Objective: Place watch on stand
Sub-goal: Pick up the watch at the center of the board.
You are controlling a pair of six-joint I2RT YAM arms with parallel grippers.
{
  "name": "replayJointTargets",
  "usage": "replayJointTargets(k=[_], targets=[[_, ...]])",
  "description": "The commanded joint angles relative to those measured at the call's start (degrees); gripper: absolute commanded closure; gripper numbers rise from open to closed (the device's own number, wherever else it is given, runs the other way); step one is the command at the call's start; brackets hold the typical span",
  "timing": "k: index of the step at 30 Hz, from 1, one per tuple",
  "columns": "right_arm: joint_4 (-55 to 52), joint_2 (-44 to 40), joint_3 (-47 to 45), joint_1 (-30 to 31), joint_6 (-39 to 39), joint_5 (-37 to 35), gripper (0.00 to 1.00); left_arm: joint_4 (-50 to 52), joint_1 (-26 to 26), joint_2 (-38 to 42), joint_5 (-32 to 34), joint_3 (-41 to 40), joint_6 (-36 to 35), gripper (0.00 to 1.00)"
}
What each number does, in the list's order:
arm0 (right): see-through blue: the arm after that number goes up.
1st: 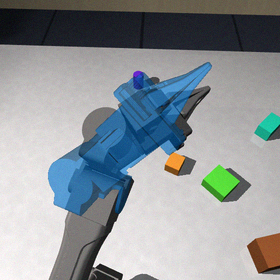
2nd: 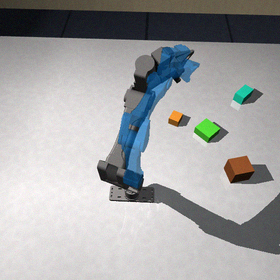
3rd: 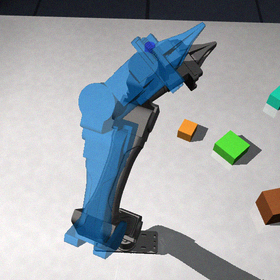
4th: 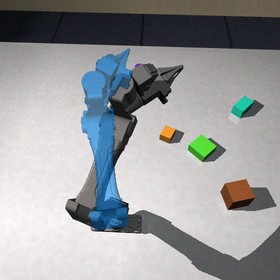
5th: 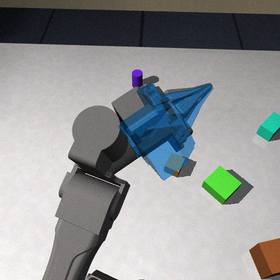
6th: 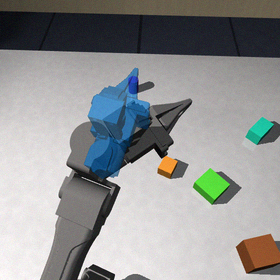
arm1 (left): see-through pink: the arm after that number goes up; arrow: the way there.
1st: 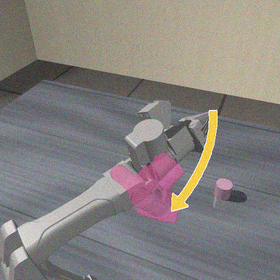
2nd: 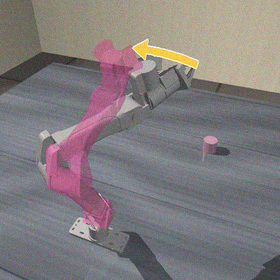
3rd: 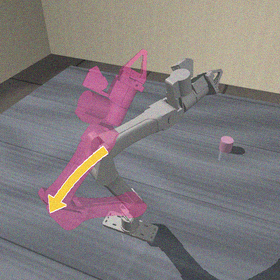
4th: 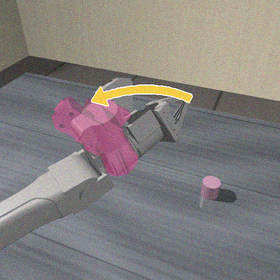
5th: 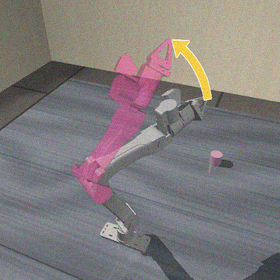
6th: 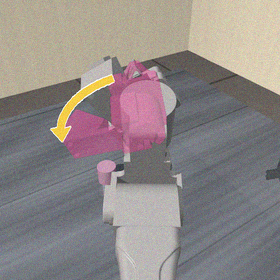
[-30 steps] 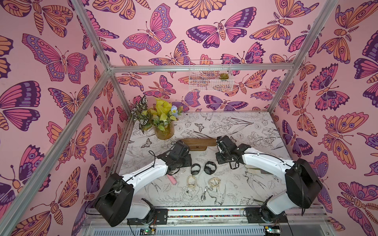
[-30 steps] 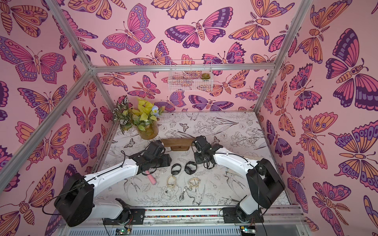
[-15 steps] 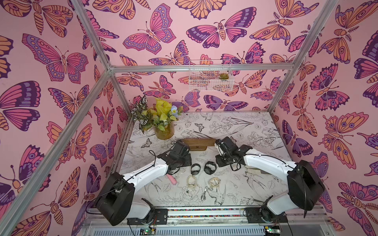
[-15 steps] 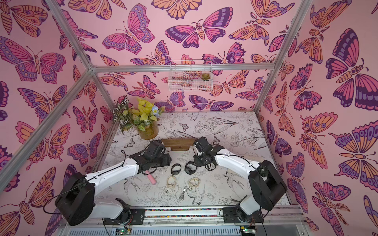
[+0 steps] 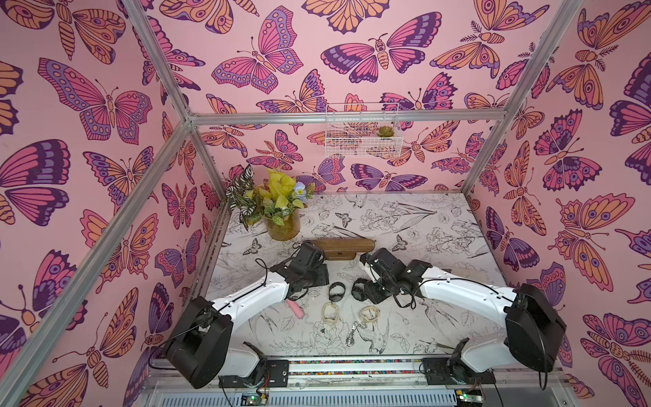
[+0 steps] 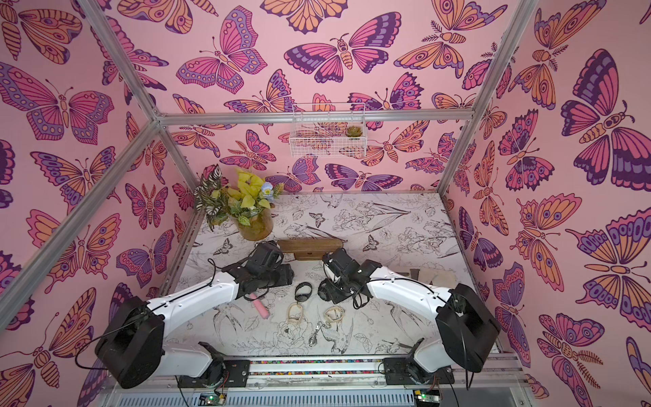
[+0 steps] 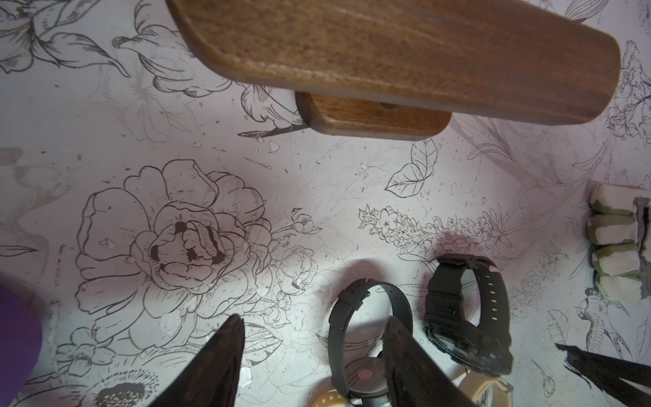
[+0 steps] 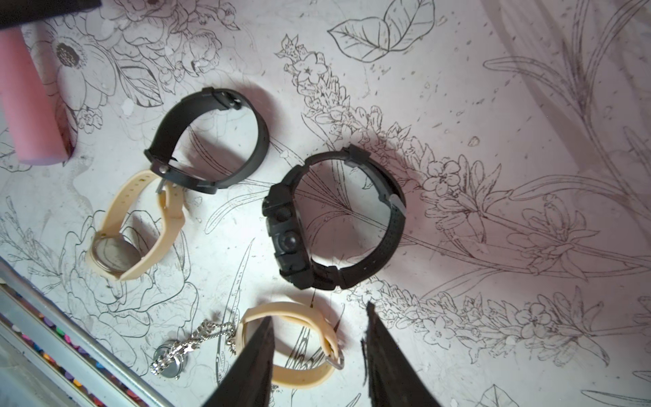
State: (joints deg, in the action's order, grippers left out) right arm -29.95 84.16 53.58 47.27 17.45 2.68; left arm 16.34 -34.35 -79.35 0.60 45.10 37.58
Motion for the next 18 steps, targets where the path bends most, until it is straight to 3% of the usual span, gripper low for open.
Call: replayJointTargets(k=[1,18], targets=[[0.06,1.97,2.6,0.33,-1.39,0.74,0.55,0.27,0.5,0.07,-0.6,-0.14,-0.21,0.35],[4.64,10.56,6.5,0.9,-2.34,2.45,0.52,0.1,0.95,-0.21,-0.95,-0.45,-0.24,0.35]])
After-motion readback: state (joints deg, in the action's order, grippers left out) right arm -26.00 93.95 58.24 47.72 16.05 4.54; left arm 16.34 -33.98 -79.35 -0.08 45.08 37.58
